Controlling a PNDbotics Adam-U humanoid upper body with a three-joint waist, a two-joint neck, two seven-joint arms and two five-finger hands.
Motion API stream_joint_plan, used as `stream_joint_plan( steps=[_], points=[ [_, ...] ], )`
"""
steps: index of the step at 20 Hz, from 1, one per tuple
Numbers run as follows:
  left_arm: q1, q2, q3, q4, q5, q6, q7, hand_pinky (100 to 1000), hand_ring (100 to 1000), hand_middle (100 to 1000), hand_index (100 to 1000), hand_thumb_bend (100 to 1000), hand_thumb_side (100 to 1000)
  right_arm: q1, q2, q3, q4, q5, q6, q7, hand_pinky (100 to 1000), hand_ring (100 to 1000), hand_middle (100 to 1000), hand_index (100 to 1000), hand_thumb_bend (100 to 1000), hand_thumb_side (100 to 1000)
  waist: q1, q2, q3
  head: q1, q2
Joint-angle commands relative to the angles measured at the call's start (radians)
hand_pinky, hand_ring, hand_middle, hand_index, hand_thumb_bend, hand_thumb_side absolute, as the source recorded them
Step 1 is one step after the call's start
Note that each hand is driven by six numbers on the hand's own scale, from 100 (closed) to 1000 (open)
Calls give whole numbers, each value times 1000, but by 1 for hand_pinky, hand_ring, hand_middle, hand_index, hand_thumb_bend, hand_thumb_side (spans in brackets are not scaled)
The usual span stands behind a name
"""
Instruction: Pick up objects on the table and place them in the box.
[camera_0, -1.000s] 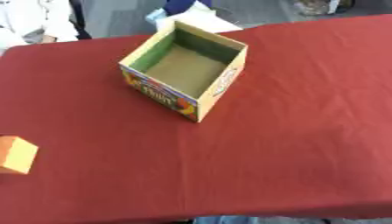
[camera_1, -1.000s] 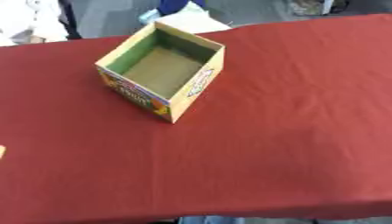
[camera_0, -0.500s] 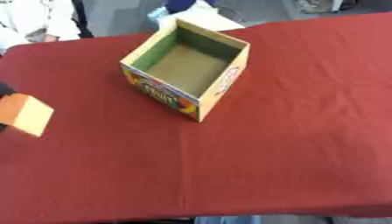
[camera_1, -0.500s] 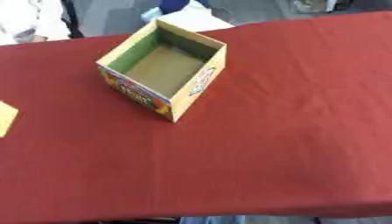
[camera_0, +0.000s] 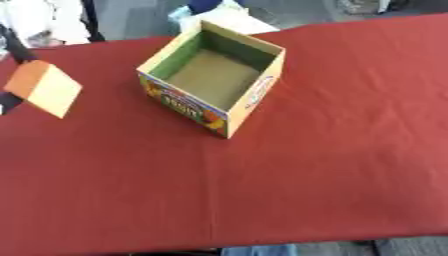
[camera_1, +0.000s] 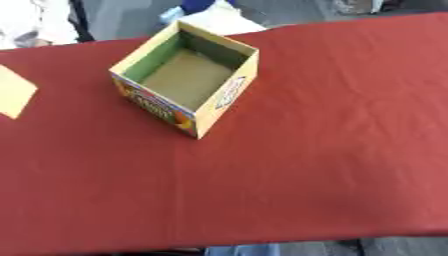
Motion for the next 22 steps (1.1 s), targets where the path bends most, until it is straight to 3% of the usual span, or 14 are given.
stream_joint_plan(
  steps=[1,14,22],
  points=[
    [-69,-4,-19,31,15,-9,-39,808,769,604,729,100,265,-12,-25,0,-15,-7,-2,5,615,734,517,703,100,824,-3,-7,-4,6,-16],
    [-403,-251,-101,219,16,-22,-167,789,753,592,722,100,252,-39,-11,7,-15,-24,-5,19,615,735,515,703,100,826,-17,24,-36,39,-55],
    [-516,-386,-110,361,-78,-41,-200,784,751,590,718,100,253,-67,-4,9,-15,-37,-8,27,614,735,515,703,100,827,-16,53,-66,59,-86]
  ],
)
